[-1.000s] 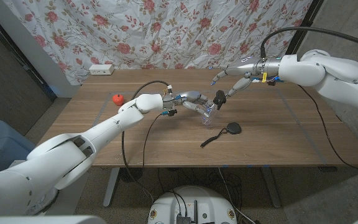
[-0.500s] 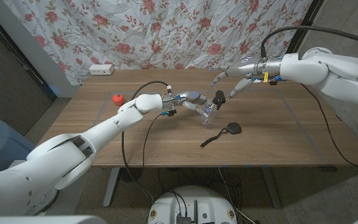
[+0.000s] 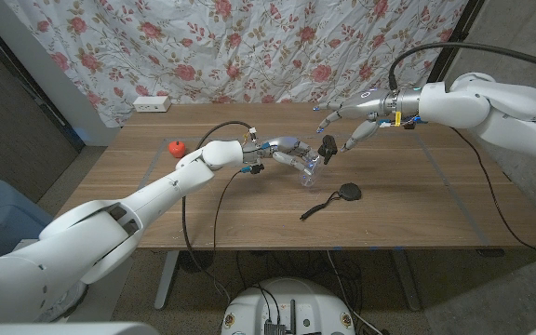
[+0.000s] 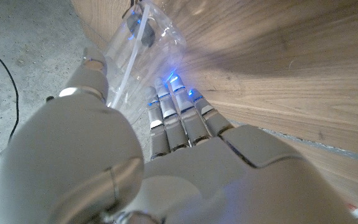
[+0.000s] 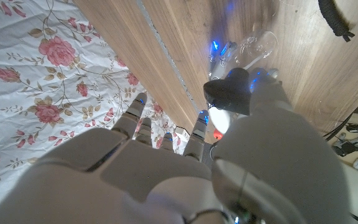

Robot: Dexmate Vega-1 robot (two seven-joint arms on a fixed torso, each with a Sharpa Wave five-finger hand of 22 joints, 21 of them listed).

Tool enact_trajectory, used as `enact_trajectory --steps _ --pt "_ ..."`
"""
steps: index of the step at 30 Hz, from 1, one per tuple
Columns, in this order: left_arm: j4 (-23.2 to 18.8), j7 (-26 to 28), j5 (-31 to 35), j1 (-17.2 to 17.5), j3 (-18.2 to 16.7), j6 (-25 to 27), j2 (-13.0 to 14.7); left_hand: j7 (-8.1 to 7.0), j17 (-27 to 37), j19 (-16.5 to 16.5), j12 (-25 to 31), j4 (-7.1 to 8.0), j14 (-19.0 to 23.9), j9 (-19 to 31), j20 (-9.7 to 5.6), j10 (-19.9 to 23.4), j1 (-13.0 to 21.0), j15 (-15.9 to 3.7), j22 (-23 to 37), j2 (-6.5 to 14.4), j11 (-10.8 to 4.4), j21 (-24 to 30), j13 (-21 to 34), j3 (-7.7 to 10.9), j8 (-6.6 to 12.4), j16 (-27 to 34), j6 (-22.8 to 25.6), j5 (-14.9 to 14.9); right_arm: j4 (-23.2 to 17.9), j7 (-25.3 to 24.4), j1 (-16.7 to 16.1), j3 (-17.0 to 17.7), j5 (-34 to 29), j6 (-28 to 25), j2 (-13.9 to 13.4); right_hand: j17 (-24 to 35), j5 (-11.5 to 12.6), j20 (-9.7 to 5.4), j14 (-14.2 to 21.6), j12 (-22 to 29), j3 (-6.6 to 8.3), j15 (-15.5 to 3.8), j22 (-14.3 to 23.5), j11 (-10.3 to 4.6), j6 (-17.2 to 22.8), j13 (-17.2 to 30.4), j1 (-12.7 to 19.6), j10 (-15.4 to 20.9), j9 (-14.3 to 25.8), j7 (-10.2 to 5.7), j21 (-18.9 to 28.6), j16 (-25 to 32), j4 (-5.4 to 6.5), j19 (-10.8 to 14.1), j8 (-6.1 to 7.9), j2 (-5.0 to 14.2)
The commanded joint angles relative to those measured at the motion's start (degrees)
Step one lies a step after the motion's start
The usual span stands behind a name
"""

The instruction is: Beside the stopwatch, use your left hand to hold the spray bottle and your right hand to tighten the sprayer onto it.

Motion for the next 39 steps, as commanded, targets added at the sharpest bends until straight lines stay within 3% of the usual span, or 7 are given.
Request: enact_trajectory --steps 1,16,19,33,39 --pt "-0.3 0.0 0.1 0.0 0.0 0.5 0.1 -5.40 0.1 -0.2 0.2 0.17 0.4 0.3 -4.05 6.1 2.9 -7.59 0.1 5.0 -5.78 0.1 0.1 0.64 20.76 -0.1 7.2 0.4 1.4 -0.1 0.2 -0.9 -0.4 1.2 1.0 0.1 0.4 -0.15 -0.3 0.4 0.17 0.02 0.0 -0.27 0.6 0.2 0.5 0.1 0.1 0.20 0.1 -0.1 -0.17 -0.2 0.23 0.19" --pt "1.0 -0.3 0.0 -0.5 0.2 0.2 -0.5 -5.44 0.1 -0.2 0.2 0.19 0.4 0.3 -3.99 6.1 2.8 -7.55 0.1 5.0 -5.74 0.1 0.1 0.69 20.69 -0.1 7.1 0.4 2.6 1.2 0.7 -1.4 0.6 1.1 1.2 0.2 0.6 -1.02 0.1 0.6 -0.25 -0.37 0.0 -0.18 3.9 0.2 -0.7 0.5 0.6 0.31 0.7 0.1 0.70 0.8 1.61 0.63" --pt "1.6 -0.3 0.0 -0.7 0.3 -0.1 -0.9 -5.39 0.1 -0.2 0.2 0.18 0.4 0.3 -4.01 6.1 2.8 -7.58 0.1 5.0 -5.74 0.1 0.1 0.70 20.73 -0.1 7.2 0.4 2.9 1.6 1.1 -1.6 0.7 1.3 1.3 0.2 0.5 -1.25 0.7 0.7 -0.68 -1.22 0.0 -0.26 6.0 0.2 -1.6 0.6 0.9 0.27 1.1 0.4 1.11 2.3 2.45 0.61" --pt "2.5 -0.4 0.2 -1.3 0.6 -0.2 -1.3 -5.38 0.2 -0.2 0.1 0.18 0.5 0.3 -4.03 6.1 2.8 -7.51 0.1 5.0 -5.68 0.1 0.2 0.73 20.73 -0.1 7.2 0.4 4.4 1.3 1.5 -1.7 2.2 2.0 1.7 0.3 0.5 -3.98 2.1 1.4 -1.41 -2.55 0.0 -0.68 11.4 0.1 -3.1 3.0 1.4 0.33 1.4 1.0 1.61 5.0 4.58 0.79" --pt "2.9 -0.5 0.3 -1.5 0.8 -0.4 -1.5 -5.35 0.2 -0.2 0.1 0.16 0.4 0.3 -4.01 6.1 2.8 -7.50 0.1 5.0 -5.73 0.1 0.2 0.73 20.74 -0.1 7.3 0.4 5.2 1.5 1.7 -1.8 3.8 2.0 2.0 0.3 0.3 -5.66 3.1 1.7 -1.72 -3.51 -0.1 -1.09 15.8 0.0 -3.8 4.8 1.6 0.35 1.4 1.3 1.90 6.5 6.28 1.30"
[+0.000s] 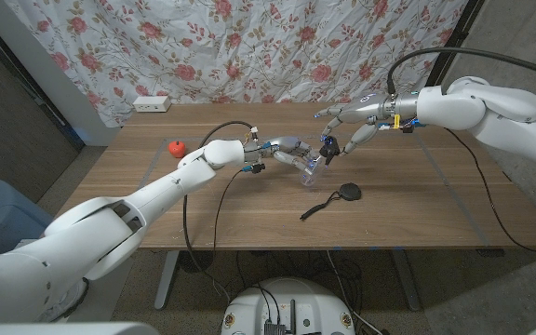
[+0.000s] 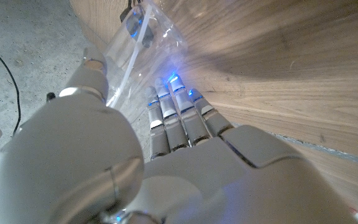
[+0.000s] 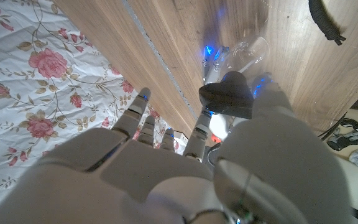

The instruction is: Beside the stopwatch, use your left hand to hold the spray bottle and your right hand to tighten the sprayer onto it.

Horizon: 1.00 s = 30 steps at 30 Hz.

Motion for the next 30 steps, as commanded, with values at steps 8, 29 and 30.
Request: enact_trajectory --steps 8,29,30 --pt "1.5 -0.2 0.4 -0.9 0.4 -0.6 -0.7 -5.35 0.2 -0.2 0.3 0.17 0.3 0.3 -4.01 6.2 2.8 -7.52 0.1 5.0 -5.70 0.1 0.3 0.76 20.74 -0.2 7.3 0.3 2.4 0.3 0.8 -0.5 3.4 0.1 1.0 0.4 -0.4 -2.26 1.6 0.7 -0.34 -1.70 -0.1 -0.18 5.4 -0.1 -1.1 2.5 0.3 -0.05 0.2 0.8 0.67 2.1 2.05 1.62" --pt "1.3 0.0 0.6 -1.0 0.5 -0.2 -0.6 -5.34 0.2 -0.2 0.3 0.10 0.4 0.3 -3.92 6.2 2.9 -7.42 0.1 5.0 -5.65 0.1 0.3 0.79 20.74 -0.2 7.4 0.3 4.2 1.4 1.9 -1.6 6.8 -1.1 1.9 0.5 -1.7 -2.79 2.5 0.8 -1.71 -2.21 -0.1 0.30 9.5 -0.2 -5.0 4.9 0.1 0.07 -0.1 1.1 2.66 3.1 3.11 2.80" --pt "1.3 0.0 0.6 -1.0 0.5 -0.2 -0.6 -5.30 0.3 -0.2 0.3 0.08 0.5 0.3 -3.93 6.2 2.9 -7.44 0.1 5.0 -5.69 0.1 0.3 0.79 20.73 -0.1 7.4 0.3 4.3 1.3 1.8 -1.5 7.0 -1.1 2.0 0.5 -1.9 -2.79 2.6 0.9 -1.88 -2.32 -0.1 0.26 9.9 -0.2 -5.4 5.4 0.0 0.07 -0.1 1.1 2.85 3.2 3.17 2.85"
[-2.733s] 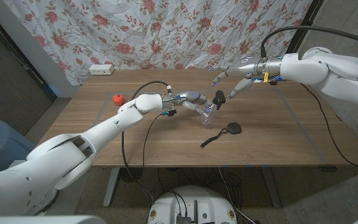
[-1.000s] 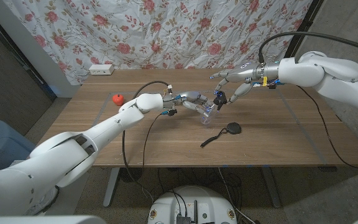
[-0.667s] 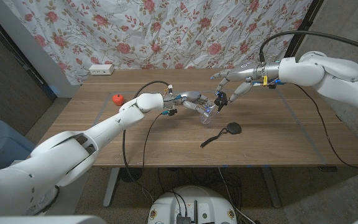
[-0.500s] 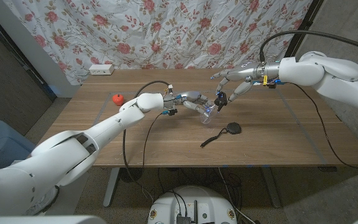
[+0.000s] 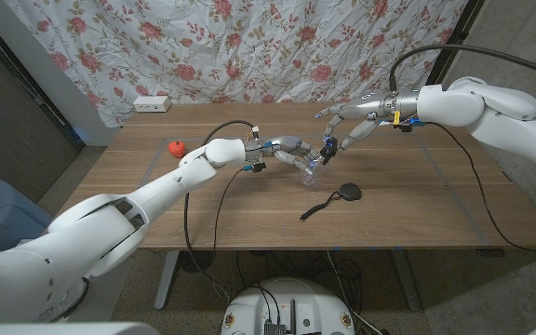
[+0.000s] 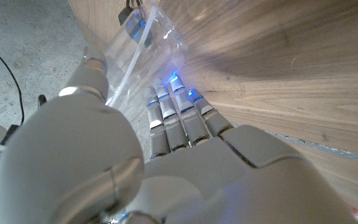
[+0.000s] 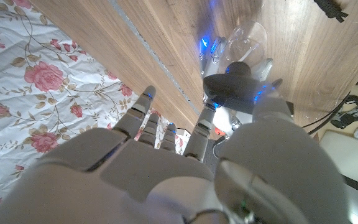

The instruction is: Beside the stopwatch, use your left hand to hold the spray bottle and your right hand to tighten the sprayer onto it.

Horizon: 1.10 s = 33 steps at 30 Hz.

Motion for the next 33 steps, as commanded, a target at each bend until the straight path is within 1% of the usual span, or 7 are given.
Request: enact_trajectory --steps 1,7,12,17,22,28,33 --pt "-0.1 0.1 0.1 -0.1 0.1 0.3 0.0 -5.06 0.2 -0.2 0.2 0.33 0.4 0.3 -3.91 6.2 2.9 -7.42 0.1 5.0 -5.62 0.1 0.3 0.57 20.69 -0.2 7.2 0.6 0.8 -0.1 0.1 -0.3 1.9 -0.6 0.4 0.2 -0.5 -0.11 0.6 0.5 -0.32 -0.13 0.2 0.02 1.5 0.1 -2.1 1.4 0.0 -0.01 -0.2 0.3 0.94 0.6 0.54 0.00" --pt "-0.5 0.2 0.2 0.0 0.1 0.7 0.2 -5.17 0.2 -0.2 0.2 0.40 0.4 0.3 -3.88 6.2 2.8 -7.41 0.1 5.1 -5.65 0.1 0.3 0.60 20.65 -0.2 7.1 0.6 0.4 -2.0 -1.5 0.4 2.6 -1.9 0.2 0.3 -1.4 -0.24 1.5 0.7 -1.31 -0.59 0.2 0.02 3.8 0.1 -4.6 3.5 -0.5 0.13 -0.1 0.7 2.09 1.7 0.81 0.20" --pt "-0.7 0.3 0.2 0.1 0.0 1.0 0.3 -5.12 0.2 -0.2 0.2 0.39 0.5 0.3 -3.92 6.2 2.8 -7.41 0.1 5.1 -5.70 0.1 0.3 0.61 20.68 -0.2 7.2 0.6 -0.4 -3.0 -2.7 0.8 3.2 -3.9 0.3 0.4 -1.8 -0.34 2.3 0.9 -1.69 -0.77 0.2 -0.20 5.2 0.0 -5.7 4.7 -0.7 0.39 0.0 1.0 2.57 2.5 0.98 0.48" --pt "-0.8 0.4 0.2 0.1 0.0 1.1 0.3 -5.11 0.2 -0.2 0.2 0.34 0.5 0.3 -3.85 6.2 2.9 -7.42 0.1 5.1 -5.63 0.1 0.3 0.64 20.70 -0.2 7.2 0.6 -1.1 -4.6 -4.1 1.2 3.6 -5.6 0.3 0.5 -2.3 -0.55 3.3 1.0 -1.90 -1.06 0.2 -0.02 6.7 0.0 -6.8 6.4 -0.9 1.26 0.1 1.4 3.09 3.4 1.20 1.22" --pt "-0.8 0.4 0.1 0.1 0.0 1.2 0.2 -5.02 0.3 -0.2 0.2 0.39 0.4 0.3 -3.79 6.2 2.9 -7.39 0.1 5.2 -5.58 0.1 0.4 0.66 20.68 -0.2 7.2 0.6 -2.8 -8.4 -7.0 2.2 2.5 -7.8 -0.1 0.5 -2.9 -1.04 4.9 1.3 -2.23 -1.94 0.2 -0.20 8.8 0.0 -7.9 8.7 -1.1 2.40 0.4 2.0 3.50 5.3 1.52 1.82" --pt "-0.6 0.4 0.1 0.0 0.0 1.2 0.1 -5.07 0.2 -0.2 0.2 0.35 0.5 0.3 -3.85 6.3 2.9 -7.43 0.1 5.2 -5.62 0.1 0.4 0.69 20.71 -0.2 7.3 0.6 -4.0 -11.4 -9.0 2.9 1.6 -9.4 -0.3 0.6 -3.5 -1.51 6.6 1.5 -2.46 -2.90 0.2 -0.51 11.9 -0.1 -8.4 10.9 -1.3 3.01 0.5 2.6 3.53 6.8 2.36 2.24" --pt "-0.5 0.5 0.2 -0.1 0.1 1.1 0.0 -5.12 0.3 -0.2 0.2 0.37 0.4 0.3 -3.80 6.2 2.9 -7.44 0.1 5.2 -5.54 0.1 0.4 0.71 20.68 -0.2 7.2 0.6 -5.2 -13.7 -10.5 3.4 0.2 -11.1 -0.5 0.4 -3.9 -1.93 7.9 1.7 -2.38 -3.70 0.2 -0.90 13.7 -0.1 -8.0 12.5 -1.3 3.18 0.6 3.0 3.10 8.0 2.79 2.49"
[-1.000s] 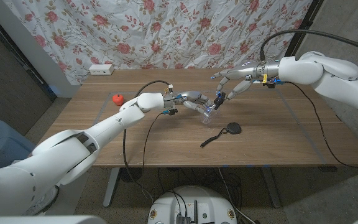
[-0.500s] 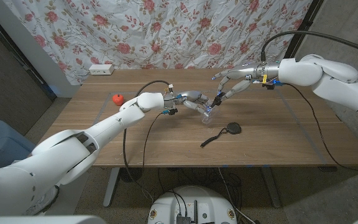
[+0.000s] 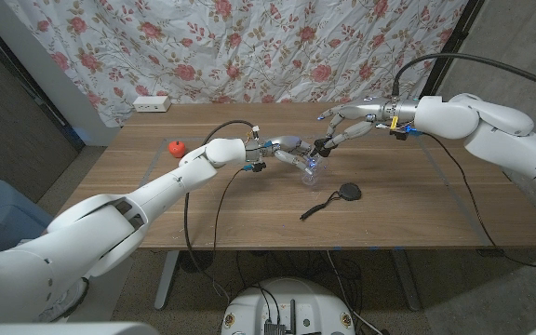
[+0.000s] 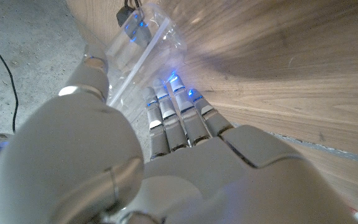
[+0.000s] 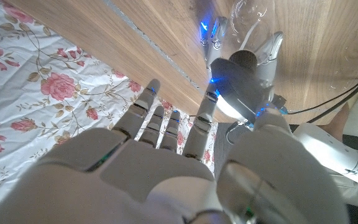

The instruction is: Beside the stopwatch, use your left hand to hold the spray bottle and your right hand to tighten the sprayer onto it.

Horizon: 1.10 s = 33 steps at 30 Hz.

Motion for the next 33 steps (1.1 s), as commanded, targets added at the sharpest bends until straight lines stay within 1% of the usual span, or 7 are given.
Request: enact_trajectory --steps 1,5,11,13,22,30,33 --pt "0.2 0.2 0.1 -0.1 0.0 0.1 -0.2 -5.02 0.2 -0.2 0.3 0.36 0.5 0.3 -3.80 6.2 2.9 -7.42 0.1 5.2 -5.56 0.1 0.0 0.70 20.66 -0.2 7.1 0.4 -3.2 -6.1 -4.9 1.7 -2.6 -3.9 -0.5 0.1 -0.3 -0.48 1.3 0.3 0.16 -0.35 0.1 -0.35 2.3 0.2 0.2 1.6 0.2 -0.56 0.6 0.8 -0.33 1.4 0.60 0.24" --pt "0.1 0.3 0.1 -0.1 0.0 0.1 -0.1 -5.02 0.2 -0.2 0.3 0.38 0.5 0.3 -3.79 6.2 2.9 -7.34 0.1 5.2 -5.55 0.1 0.0 0.74 20.66 -0.2 7.1 0.4 -4.5 -8.0 -6.3 2.2 -3.7 -5.6 -0.7 0.0 -0.6 -0.41 2.3 0.4 0.19 -0.91 0.1 -0.54 4.2 0.2 0.6 2.9 0.1 -0.21 0.6 1.1 -0.71 2.2 1.12 0.38" --pt "0.5 0.2 0.1 -0.3 0.1 -0.1 -0.4 -4.93 0.2 -0.2 0.2 0.36 0.5 0.3 -3.81 6.3 2.9 -7.44 0.1 5.2 -5.48 0.1 0.0 0.77 20.68 -0.3 7.2 0.4 -6.3 -10.0 -7.7 2.5 -6.0 -8.1 -0.9 -0.2 -1.0 -0.83 4.1 0.6 0.34 -1.79 0.1 -0.82 6.5 0.2 1.3 5.0 0.1 -0.55 0.9 1.6 -1.43 4.0 1.68 0.59" --pt "0.5 0.2 0.1 -0.3 0.1 0.0 -0.4 -4.90 0.3 -0.2 0.2 0.38 0.5 0.3 -3.79 6.2 2.9 -7.43 0.1 5.3 -5.46 0.1 0.0 0.80 20.65 -0.2 7.1 0.4 -6.5 -10.6 -8.0 2.6 -6.4 -8.4 -0.9 -0.2 -1.2 -0.91 4.5 0.6 0.30 -1.90 0.2 -0.81 7.8 0.2 1.2 5.6 0.1 -0.34 0.8 1.7 -1.43 4.3 2.04 0.71" --pt "0.4 0.3 0.2 -0.3 0.2 0.0 -0.4 -4.93 0.2 -0.1 0.2 0.38 0.5 0.3 -3.79 6.2 2.9 -7.38 0.1 5.3 -5.56 0.1 0.0 0.85 20.65 -0.3 7.2 0.4 -7.8 -13.7 -9.7 3.0 -9.0 -10.7 -0.8 -0.3 -1.8 -1.25 6.5 1.0 0.42 -3.24 0.2 -1.41 10.4 0.1 1.1 8.6 0.2 0.00 1.0 2.2 -1.59 6.1 2.70 1.31" --pt "0.6 0.2 0.1 -0.3 0.2 0.1 -0.6 -4.87 0.3 -0.2 0.2 0.34 0.5 0.3 -3.79 6.2 3.0 -7.42 0.1 5.3 -5.50 0.1 0.1 0.85 20.71 -0.3 7.3 0.4 -10.2 -16.3 -11.6 2.9 -13.0 -14.3 -0.5 -0.6 -2.5 -1.51 8.9 1.3 0.60 -4.19 0.3 -2.05 13.8 0.1 1.4 11.5 0.2 0.38 1.1 2.6 -2.12 7.9 3.69 1.48" --pt "0.7 0.2 0.2 -0.4 0.3 0.1 -0.6 -4.90 0.2 -0.1 0.2 0.33 0.6 0.3 -3.78 6.2 3.0 -7.42 0.1 5.3 -5.56 0.1 0.1 0.89 20.69 -0.3 7.3 0.4 -10.8 -16.6 -12.0 2.8 -14.1 -15.2 -0.5 -0.6 -2.7 -1.69 9.7 1.4 0.66 -4.71 0.3 -2.03 15.1 0.1 1.4 12.8 0.3 0.37 1.1 2.8 -2.26 8.4 4.13 1.60"
